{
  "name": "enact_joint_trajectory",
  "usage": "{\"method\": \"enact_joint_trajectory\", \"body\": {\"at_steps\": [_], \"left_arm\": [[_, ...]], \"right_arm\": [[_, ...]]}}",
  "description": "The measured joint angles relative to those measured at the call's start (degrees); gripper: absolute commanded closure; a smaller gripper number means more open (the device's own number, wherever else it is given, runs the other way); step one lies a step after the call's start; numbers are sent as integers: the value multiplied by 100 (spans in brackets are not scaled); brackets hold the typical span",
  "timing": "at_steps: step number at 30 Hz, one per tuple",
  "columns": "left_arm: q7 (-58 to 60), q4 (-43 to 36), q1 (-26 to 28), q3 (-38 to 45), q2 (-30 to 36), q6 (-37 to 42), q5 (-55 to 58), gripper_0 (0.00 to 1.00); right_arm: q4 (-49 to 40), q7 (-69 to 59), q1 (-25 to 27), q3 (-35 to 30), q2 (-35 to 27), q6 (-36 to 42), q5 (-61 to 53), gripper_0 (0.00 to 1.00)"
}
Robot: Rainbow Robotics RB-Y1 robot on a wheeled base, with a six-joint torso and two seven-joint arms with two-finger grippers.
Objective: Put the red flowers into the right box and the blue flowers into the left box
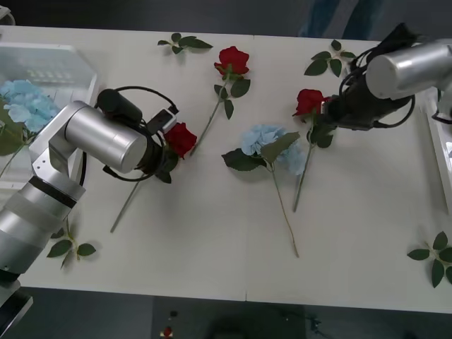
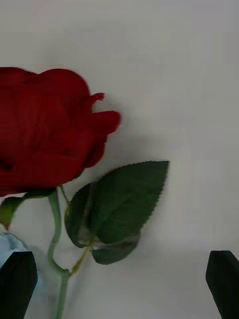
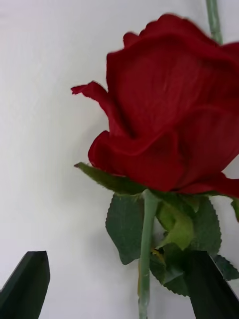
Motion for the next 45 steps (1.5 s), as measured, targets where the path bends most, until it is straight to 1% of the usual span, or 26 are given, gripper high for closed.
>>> {"method": "enact_joint_trajectory", "body": {"at_steps": [1,3,6,9,10,12,13,19,20,21,22,23,24,25,31,34,40,42,45], "left_arm": [[11,29,0,-7,0,-46,-15,43],[87,89,0,-68,0,-133,-32,47],[179,179,0,-266,0,-201,-103,48],[180,253,0,-423,0,-252,-117,48],[180,279,0,-453,-1,-254,-118,52],[180,332,0,-498,-9,-254,-175,94],[180,346,0,-515,-19,-254,-220,100],[180,390,0,-527,-116,-428,-324,100],[180,390,0,-522,-115,-493,-321,100],[180,389,0,-502,-115,-556,-285,100],[181,379,0,-453,-115,-598,-204,100],[182,339,6,-363,-115,-631,-41,100],[182,267,27,-241,-115,-651,124,100],[183,144,74,-71,-115,-663,288,100],[244,-1172,647,1159,-84,-664,1283,100],[345,-1675,914,1506,55,-665,1700,100],[345,-2340,1369,1917,298,-668,2569,100],[345,-2447,1513,2084,301,-729,3131,100],[345,-2466,1697,2253,301,-1041,3859,100]], "right_arm": [[34,-43,-1,0,112,0,147,0],[76,-179,-1,0,311,0,447,0],[98,-752,-1,0,546,-4,872,0],[156,-1241,-1,0,710,-96,986,0],[203,-1284,-1,0,757,-156,995,0],[312,-1295,-1,0,837,-237,998,0],[368,-1297,-1,0,871,-267,1009,0],[754,-1322,-1,0,1064,-520,1081,0],[801,-1322,-1,0,1088,-530,1081,8],[838,-1322,-1,0,1109,-530,1087,41],[859,-1322,-1,0,1123,-530,1113,55],[862,-1322,-1,0,1126,-530,1155,80],[862,-1322,-1,0,1126,-530,1188,93],[862,-1322,-1,0,1126,-530,1200,100],[863,-1322,-1,0,1125,-530,1200,100],[862,-1322,-1,0,1125,-530,1199,100],[778,-1322,-1,-1,1018,-530,1190,100],[618,-1321,-1,-1,853,-529,1187,100],[305,-1295,-2,-12,480,-458,1177,100]]}}
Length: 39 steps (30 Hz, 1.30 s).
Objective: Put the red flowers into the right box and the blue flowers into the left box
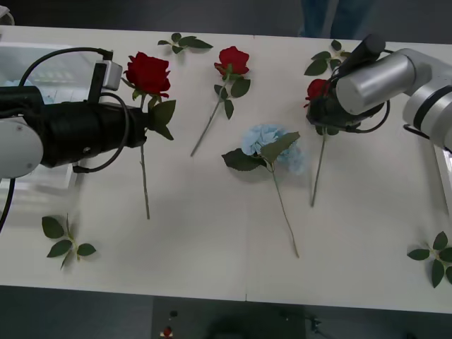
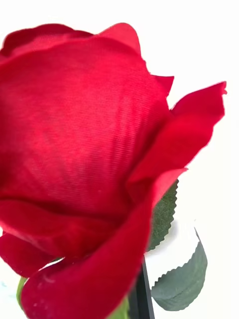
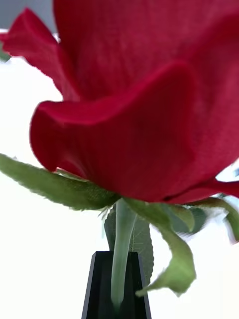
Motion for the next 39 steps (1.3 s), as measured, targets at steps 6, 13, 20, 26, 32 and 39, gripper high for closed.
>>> {"method": "enact_joint_trajectory", "body": {"at_steps": [6,13,20,26,32,39], "left_arm": [[-23,0,105,16,13,-459,746,100],[-549,-2,100,19,19,-388,1588,100],[-547,67,-236,566,25,1313,1739,100],[-547,461,-771,1075,25,1914,2692,100],[-939,1109,-1009,1040,25,1734,4047,100],[-2294,1472,-1036,813,-112,1292,4674,100]], "right_arm": [[-405,1129,0,-370,-1034,347,-326,100],[-613,2105,0,-412,-2421,359,-654,100],[-477,3086,33,-272,-3228,90,-321,100],[-161,3086,408,-321,-3330,-447,110,96],[89,3086,769,-336,-3330,-908,175,0],[103,3086,836,-336,-3335,-962,-391,0]]}}
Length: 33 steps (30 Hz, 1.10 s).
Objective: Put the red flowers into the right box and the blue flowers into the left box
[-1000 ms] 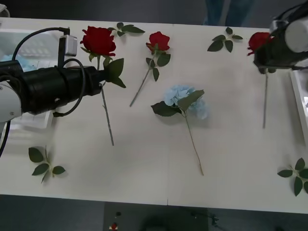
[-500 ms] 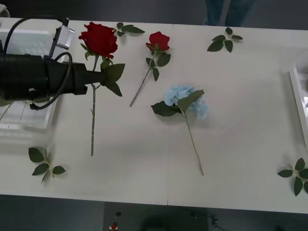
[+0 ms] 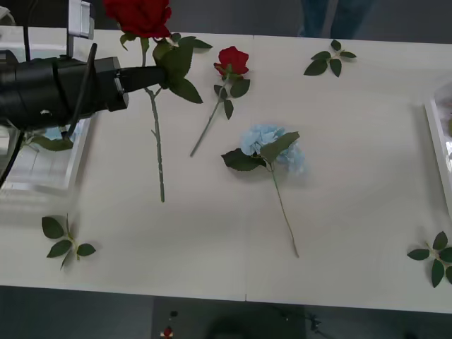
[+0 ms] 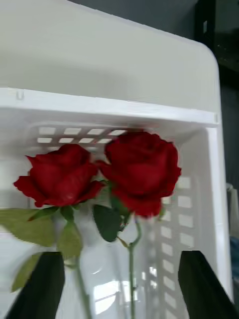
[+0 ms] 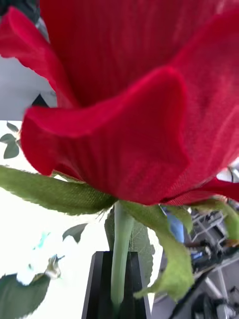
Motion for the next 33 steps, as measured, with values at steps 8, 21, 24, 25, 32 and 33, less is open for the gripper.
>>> {"method": "enact_joint_trajectory", "body": {"at_steps": [8,21,24,25,32,33], "left_arm": [[-1177,2,0,-592,-280,-1190,701,100],[-3229,2,0,-1952,-624,-2161,1898,100],[-3243,2,0,-1953,-852,-2160,2054,100],[-3243,2,0,-1953,-921,-2160,2086,100],[-3243,2,0,-2024,-1294,-2222,2438,100],[-3243,2,1,-2051,-1333,-2259,2463,100]], "right_arm": [[-388,1056,33,-89,-174,119,-2319,0],[-1483,4907,2060,-3411,-201,2378,-5361,0],[-1920,5201,2338,-3480,-189,2644,-5789,0],[-2083,5209,2414,-3516,-161,2687,-5894,0],[-3083,6586,2777,-3779,261,2795,-6563,0],[-3164,6691,2783,-3775,311,2795,-6662,0]]}}
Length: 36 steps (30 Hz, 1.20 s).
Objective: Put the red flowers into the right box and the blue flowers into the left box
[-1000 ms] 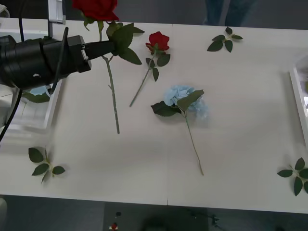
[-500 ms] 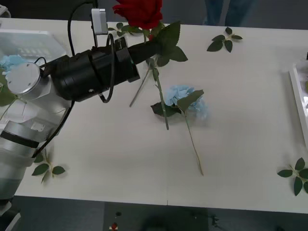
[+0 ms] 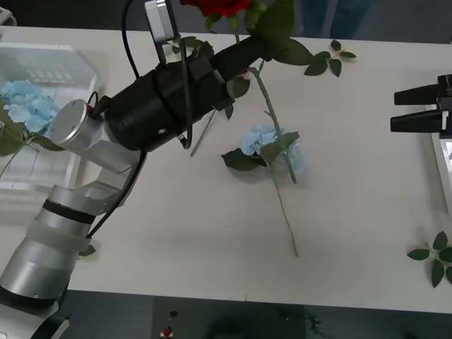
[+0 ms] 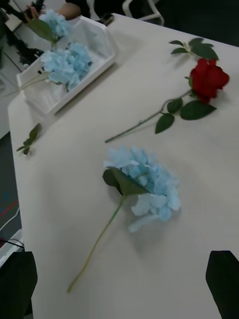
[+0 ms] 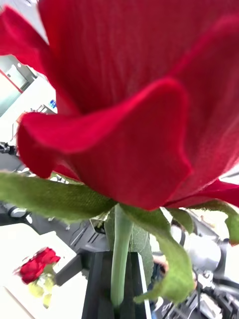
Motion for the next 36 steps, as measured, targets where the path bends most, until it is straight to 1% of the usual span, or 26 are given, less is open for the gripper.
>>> {"method": "enact_joint_trajectory", "body": {"at_steps": [4,9,18,26,29,32,36], "left_arm": [[0,0,1,-41,-163,-20,4,100],[0,0,3,-41,-267,-42,-121,100],[0,0,2,-124,-267,-709,-550,100],[0,0,-102,-688,-270,-1439,-550,100],[0,0,-212,-786,-322,-1588,-550,100],[0,0,-292,-796,-434,-1682,-550,100],[0,0,-342,-796,-522,-1706,-550,100]], "right_arm": [[-215,23,0,29,132,0,-369,0],[-486,339,42,57,136,7,-788,0],[-972,347,334,57,135,163,-1349,0],[-1349,347,344,56,175,212,-1162,0],[-1420,347,343,55,390,181,-958,0],[-1548,346,343,55,615,-38,-695,0],[-1711,342,343,55,794,-108,-507,0]]}}
